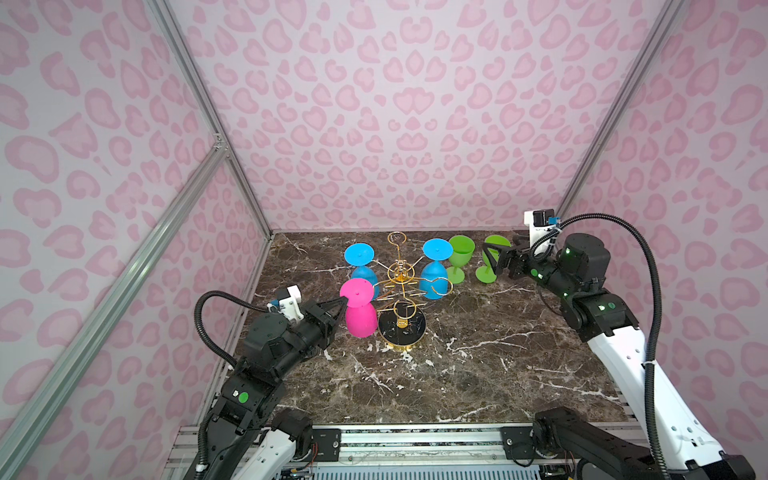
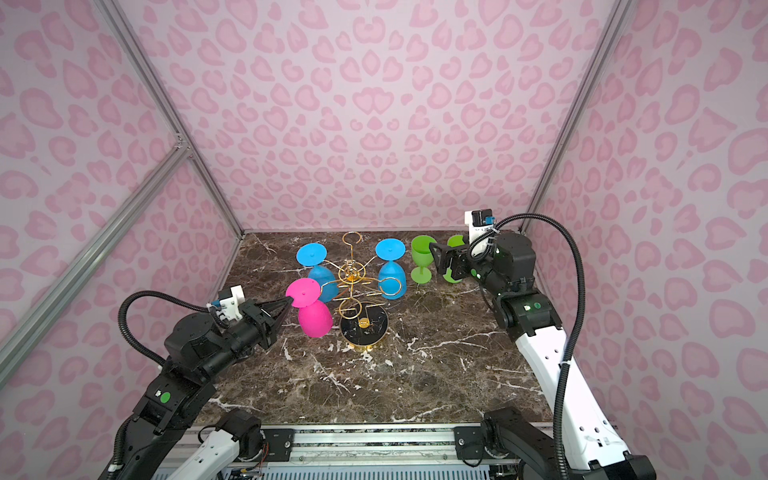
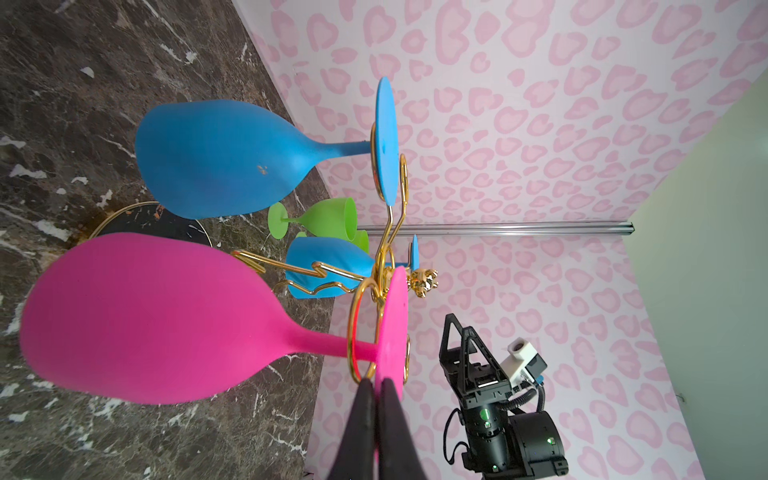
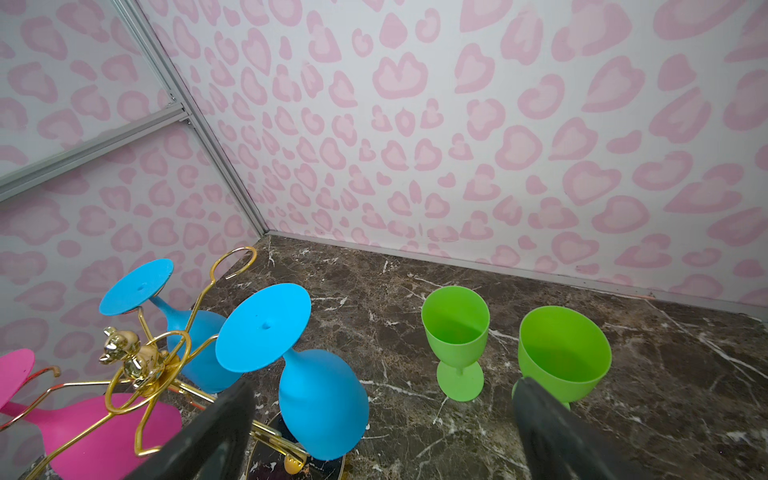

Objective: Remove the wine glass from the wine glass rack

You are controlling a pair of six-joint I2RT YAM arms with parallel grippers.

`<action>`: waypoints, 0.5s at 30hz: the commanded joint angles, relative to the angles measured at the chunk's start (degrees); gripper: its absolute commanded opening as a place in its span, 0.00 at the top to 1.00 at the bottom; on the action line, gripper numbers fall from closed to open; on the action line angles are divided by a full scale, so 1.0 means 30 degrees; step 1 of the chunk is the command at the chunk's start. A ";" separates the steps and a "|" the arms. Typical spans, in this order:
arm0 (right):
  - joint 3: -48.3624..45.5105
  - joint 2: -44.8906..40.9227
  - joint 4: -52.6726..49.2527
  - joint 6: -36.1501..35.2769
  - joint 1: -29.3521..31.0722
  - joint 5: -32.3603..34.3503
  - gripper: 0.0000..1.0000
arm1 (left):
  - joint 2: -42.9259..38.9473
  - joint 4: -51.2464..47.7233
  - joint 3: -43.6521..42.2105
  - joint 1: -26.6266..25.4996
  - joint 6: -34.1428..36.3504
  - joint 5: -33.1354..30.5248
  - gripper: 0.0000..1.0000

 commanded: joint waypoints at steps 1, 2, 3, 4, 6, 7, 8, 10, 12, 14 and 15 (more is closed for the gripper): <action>0.0035 0.0023 0.0268 0.0072 -0.0012 -0.0112 0.02 | 0.0173 0.0261 0.0178 0.0028 0.0095 -0.0122 0.96; 0.0021 0.0023 0.0254 0.0085 0.0002 -0.0123 0.02 | 0.0345 0.0347 0.0222 0.0013 0.0122 0.0043 0.96; 0.0030 0.0052 0.0268 0.0101 0.0003 -0.0152 0.02 | 0.0545 0.0499 0.0280 0.0028 0.0146 0.0280 0.97; 0.0034 0.0050 0.0254 0.0102 -0.0012 -0.0153 0.02 | 0.0732 0.0631 0.0350 0.0027 0.0195 0.0469 0.97; 0.0055 0.0052 0.0254 0.0101 0.0003 -0.0153 0.02 | 0.1156 0.0774 0.0583 0.0013 0.0333 0.0801 0.96; 0.0064 0.0030 0.0252 0.0102 -0.0016 -0.0153 0.02 | 0.1290 0.0818 0.0659 0.0028 0.0416 0.0918 0.96; 0.0091 0.0024 0.0239 0.0074 -0.0007 -0.0127 0.02 | 0.1430 0.0894 0.0791 0.0028 0.0475 0.1016 0.97; 0.0086 0.0019 0.0220 0.0072 0.0002 -0.0098 0.02 | 0.1637 0.1141 0.0922 0.0028 0.0493 0.1192 0.97; 0.0084 0.0023 0.0196 0.0072 -0.0016 -0.0094 0.02 | 0.1870 0.1373 0.1055 0.0028 0.0466 0.1499 0.97; 0.0059 0.0023 0.0195 0.0072 -0.0001 -0.0094 0.02 | 0.2102 0.1431 0.1258 0.0021 0.0537 0.1748 0.97; 0.0062 0.0023 0.0217 0.0087 0.0006 -0.0109 0.02 | 0.2196 0.1435 0.1319 0.0028 0.0597 0.1829 0.96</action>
